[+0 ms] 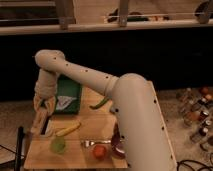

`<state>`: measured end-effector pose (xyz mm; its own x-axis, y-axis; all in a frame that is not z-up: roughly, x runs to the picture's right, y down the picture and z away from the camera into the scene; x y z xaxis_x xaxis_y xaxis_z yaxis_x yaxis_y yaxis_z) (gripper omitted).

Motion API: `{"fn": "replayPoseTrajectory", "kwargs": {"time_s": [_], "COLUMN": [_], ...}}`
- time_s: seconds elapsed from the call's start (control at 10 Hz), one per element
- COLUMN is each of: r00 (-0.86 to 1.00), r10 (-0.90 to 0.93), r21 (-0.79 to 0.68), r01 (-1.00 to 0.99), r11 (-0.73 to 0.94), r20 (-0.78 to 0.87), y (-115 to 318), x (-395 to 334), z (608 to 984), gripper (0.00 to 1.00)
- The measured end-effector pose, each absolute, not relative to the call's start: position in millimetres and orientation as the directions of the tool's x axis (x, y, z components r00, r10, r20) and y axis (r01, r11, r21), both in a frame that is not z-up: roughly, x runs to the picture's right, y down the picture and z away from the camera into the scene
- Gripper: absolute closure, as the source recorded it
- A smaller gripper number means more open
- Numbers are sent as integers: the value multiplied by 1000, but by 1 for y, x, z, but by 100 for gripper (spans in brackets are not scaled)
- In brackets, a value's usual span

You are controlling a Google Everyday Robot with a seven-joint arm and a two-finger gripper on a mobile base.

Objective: Place eraser in paper cup

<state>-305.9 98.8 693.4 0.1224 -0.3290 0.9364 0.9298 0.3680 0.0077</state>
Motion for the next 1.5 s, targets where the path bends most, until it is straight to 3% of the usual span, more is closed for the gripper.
{"fn": "replayPoseTrajectory", "kwargs": {"time_s": [1.5], "r00": [116], "r10": [-190], "r21": [-20], "r01": [895], "r11": [446], "r20": [975], "y": [117], "x": [-316], "z": [702], "gripper": [100]}}
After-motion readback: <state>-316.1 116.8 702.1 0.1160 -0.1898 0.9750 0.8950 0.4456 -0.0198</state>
